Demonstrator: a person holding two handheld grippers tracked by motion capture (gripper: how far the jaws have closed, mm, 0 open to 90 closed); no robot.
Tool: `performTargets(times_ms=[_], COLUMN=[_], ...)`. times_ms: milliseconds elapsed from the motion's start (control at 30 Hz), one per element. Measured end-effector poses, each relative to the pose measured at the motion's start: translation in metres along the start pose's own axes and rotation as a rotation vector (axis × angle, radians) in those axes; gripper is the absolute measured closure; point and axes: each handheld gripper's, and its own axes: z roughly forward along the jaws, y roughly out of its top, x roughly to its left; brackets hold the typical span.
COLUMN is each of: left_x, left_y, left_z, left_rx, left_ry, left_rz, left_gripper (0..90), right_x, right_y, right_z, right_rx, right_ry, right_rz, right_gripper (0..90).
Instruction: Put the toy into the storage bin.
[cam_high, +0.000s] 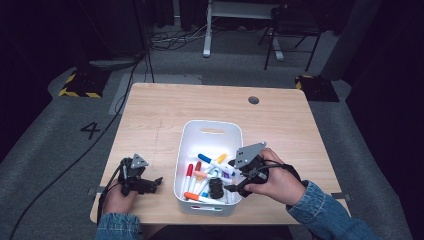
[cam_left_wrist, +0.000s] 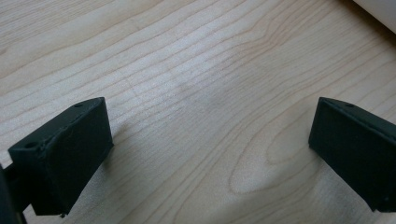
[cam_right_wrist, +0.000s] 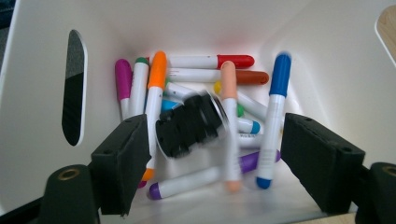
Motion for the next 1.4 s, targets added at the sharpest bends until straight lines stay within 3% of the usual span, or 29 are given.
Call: performTargets(times_ms=[300, 567, 700, 1033, 1400], left_x=[0.000, 0.000, 0.000, 0.000, 0.000], left_y=[0.000, 0.000, 0.000, 0.000, 0.000], left_z=[0.000, 0.000, 0.000, 0.000, 0.000], left_rx=[0.000, 0.000, 0.000, 0.000, 0.000], left_ry=[-0.001, -0.001, -0.002, 0.000, -0.002], left_rz=[0.000, -0.001, 0.000, -0.001, -0.001], left_gripper=[0.0, 0.0, 0.0, 0.0, 0.0], right_x=[-0.004, -0.016, -0.023, -0.047, -0.070], right_y=[-0.001, -0.009, -0.016, -0.043, -0.079], right_z=[-0.019, -0.043, -0.052, -0.076, -0.087], right_rx=[-0.095, -0.163, -0.172, -0.195, -0.190], right_ry=[-0.040, -0.106, -0.144, -0.265, -0.341], right_rz=[0.015, 0.083, 0.116, 0.259, 0.366], right_gripper=[25.6, 26.4, 26.4, 26.4, 26.9])
